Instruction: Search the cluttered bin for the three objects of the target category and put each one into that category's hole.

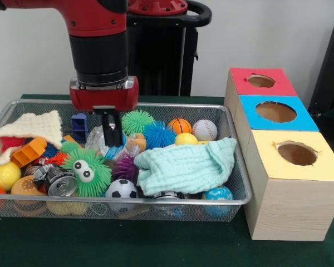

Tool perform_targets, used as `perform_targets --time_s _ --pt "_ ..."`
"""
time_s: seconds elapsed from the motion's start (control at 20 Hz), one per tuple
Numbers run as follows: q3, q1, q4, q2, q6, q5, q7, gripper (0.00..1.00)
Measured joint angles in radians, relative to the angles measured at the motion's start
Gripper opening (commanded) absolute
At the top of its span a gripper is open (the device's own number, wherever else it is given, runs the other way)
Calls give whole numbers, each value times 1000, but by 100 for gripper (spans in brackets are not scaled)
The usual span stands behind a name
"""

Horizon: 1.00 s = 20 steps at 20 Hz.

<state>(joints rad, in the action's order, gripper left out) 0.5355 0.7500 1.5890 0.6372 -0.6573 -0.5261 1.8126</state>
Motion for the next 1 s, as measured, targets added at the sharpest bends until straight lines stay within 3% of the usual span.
perform_targets --time_s 0.25,0.8,0.85,1.0 --pt "-5 -34 0 -4 0 10 0 0" --pt "-65 -236 5 -16 57 29 5 0" --pt "-85 -276 7 -20 87 31 12 100" --pt "-94 -290 7 -21 100 31 14 100"
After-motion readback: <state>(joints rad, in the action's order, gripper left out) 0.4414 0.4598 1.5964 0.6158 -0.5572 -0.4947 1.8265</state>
